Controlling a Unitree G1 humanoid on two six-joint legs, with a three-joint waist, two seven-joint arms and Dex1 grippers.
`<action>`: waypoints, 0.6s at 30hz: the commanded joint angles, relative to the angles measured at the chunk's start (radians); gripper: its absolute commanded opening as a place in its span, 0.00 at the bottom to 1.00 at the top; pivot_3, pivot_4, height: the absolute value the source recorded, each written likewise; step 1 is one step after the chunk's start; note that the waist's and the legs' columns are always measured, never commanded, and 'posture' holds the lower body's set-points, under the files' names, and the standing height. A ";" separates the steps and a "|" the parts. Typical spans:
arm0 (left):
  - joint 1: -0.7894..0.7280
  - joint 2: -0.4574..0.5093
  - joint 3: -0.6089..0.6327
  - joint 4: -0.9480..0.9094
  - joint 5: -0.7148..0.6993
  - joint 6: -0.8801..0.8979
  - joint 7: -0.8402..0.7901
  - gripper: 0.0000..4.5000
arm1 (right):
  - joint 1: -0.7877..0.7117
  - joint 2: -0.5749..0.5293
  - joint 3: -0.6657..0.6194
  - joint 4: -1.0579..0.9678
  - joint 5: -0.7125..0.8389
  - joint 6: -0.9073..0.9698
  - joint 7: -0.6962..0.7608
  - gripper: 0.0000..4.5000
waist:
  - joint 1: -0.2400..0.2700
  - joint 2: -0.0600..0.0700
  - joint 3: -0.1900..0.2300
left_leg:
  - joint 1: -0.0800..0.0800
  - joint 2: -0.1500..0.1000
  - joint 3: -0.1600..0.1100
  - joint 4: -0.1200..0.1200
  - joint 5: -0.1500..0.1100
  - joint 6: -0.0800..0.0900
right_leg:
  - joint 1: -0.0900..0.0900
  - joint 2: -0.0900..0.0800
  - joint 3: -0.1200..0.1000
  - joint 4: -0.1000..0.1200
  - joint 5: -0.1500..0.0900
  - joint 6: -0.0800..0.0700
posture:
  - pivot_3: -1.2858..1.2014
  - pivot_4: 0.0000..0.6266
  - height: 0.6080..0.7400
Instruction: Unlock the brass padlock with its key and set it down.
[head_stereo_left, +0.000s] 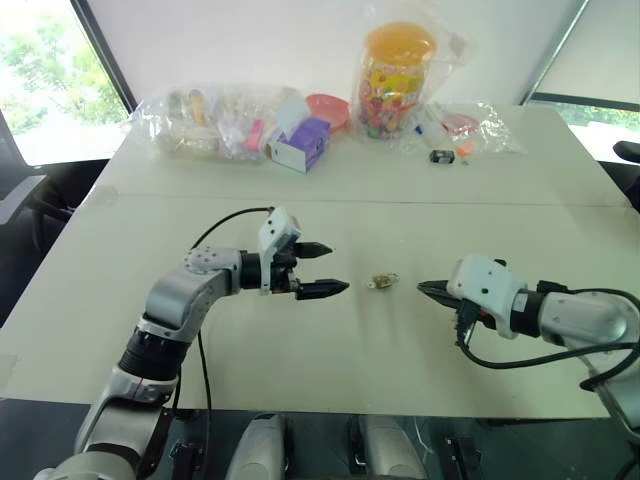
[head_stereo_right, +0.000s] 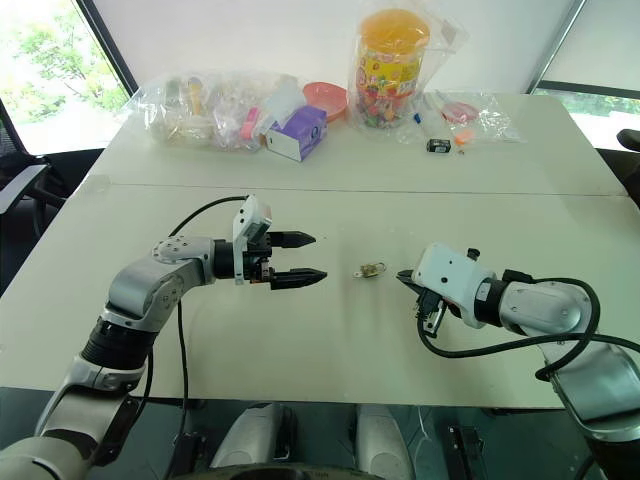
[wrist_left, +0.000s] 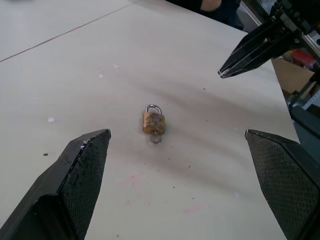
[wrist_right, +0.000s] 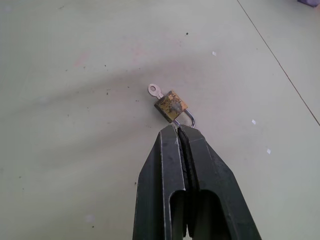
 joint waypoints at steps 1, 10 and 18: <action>-0.009 0.009 -0.001 -0.043 0.010 -0.022 0.006 0.99 | -0.041 -0.004 0.008 0.031 -0.002 -0.049 0.016 0.00 | 0.000 0.000 0.000 | 0.000 0.000 0.000 0.000 0.000 0.000 | 0.000 0.000 0.000 0.000 0.000 0.000 | 0.52 0.24 0.96; 0.031 0.037 0.014 -0.073 0.005 -0.019 0.015 1.00 | -0.151 0.015 0.113 0.185 -0.048 -0.189 0.061 0.06 | -0.002 0.000 0.000 | 0.000 0.000 0.000 0.000 0.000 0.000 | 0.000 0.000 0.000 0.000 0.000 0.000 | 0.52 0.24 0.96; 0.009 0.018 0.009 -0.051 0.010 -0.026 0.031 1.00 | -0.353 0.079 0.220 0.461 -0.054 -0.318 0.191 0.91 | -0.001 0.000 0.000 | 0.000 0.000 0.000 0.000 0.000 0.000 | 0.000 0.000 0.000 0.000 0.000 0.000 | 0.52 0.24 0.96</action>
